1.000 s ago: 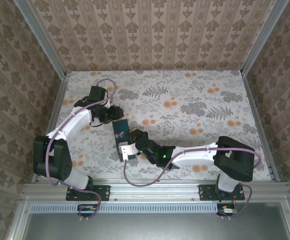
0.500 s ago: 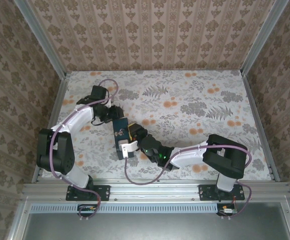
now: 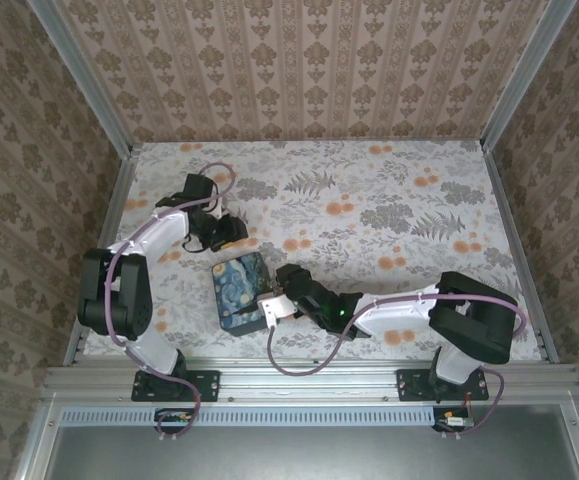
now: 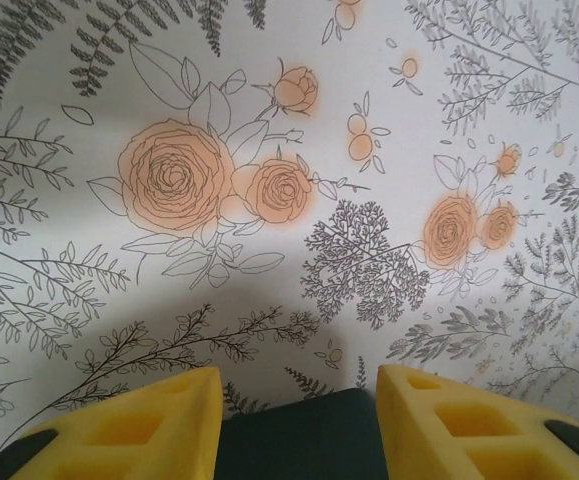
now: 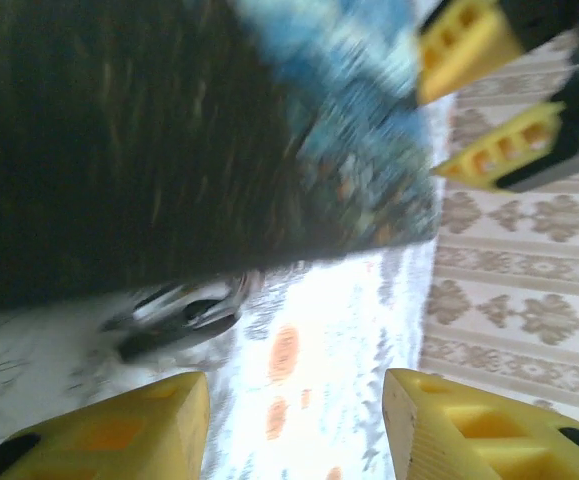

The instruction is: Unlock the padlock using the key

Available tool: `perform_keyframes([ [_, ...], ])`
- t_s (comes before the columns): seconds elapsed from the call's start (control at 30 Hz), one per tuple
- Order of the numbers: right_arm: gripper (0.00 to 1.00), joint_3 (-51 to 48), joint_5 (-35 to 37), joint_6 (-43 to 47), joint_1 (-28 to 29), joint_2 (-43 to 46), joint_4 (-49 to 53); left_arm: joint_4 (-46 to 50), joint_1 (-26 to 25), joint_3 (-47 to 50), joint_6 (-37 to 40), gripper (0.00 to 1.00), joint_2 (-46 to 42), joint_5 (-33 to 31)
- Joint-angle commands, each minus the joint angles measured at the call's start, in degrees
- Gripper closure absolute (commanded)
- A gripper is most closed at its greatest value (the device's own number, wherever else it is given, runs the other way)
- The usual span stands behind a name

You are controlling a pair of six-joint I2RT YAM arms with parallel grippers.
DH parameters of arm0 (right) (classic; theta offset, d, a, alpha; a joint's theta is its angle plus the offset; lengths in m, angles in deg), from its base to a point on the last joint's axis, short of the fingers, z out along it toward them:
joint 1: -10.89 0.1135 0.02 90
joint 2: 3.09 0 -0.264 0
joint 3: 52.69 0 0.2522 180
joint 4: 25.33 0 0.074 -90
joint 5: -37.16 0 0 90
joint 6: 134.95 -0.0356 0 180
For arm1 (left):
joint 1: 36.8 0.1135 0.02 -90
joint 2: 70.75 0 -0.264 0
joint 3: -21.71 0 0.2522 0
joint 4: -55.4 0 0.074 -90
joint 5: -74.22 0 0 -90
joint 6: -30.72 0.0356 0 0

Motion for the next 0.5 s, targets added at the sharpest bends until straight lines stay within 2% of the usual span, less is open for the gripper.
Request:
perform_keyframes([
  [0.0,0.51,1.5,-1.2,-2.4,0.0,-0.9,1.0,-0.9,-0.5,-0.4,-1.5,0.55,-0.1,1.2],
  [0.17,0.50,2.4,-2.9,-7.0,-2.0,1.0,0.7,-1.0,-0.2,-0.6,-1.8,0.55,-0.2,0.4],
  [0.3,0.51,2.7,-7.9,-16.1,-4.9,6.7,8.6,-0.2,-0.1,-1.9,-1.4,0.55,-0.5,-0.7],
  [0.37,0.51,3.8,-12.7,-23.5,-7.5,8.9,14.1,0.3,-0.1,-2.7,-1.2,0.55,-0.5,-1.0],
  [0.47,0.53,6.2,-23.5,-32.9,-12.6,9.4,22.1,0.8,-0.1,-2.9,-1.2,0.54,-1.0,-1.2],
])
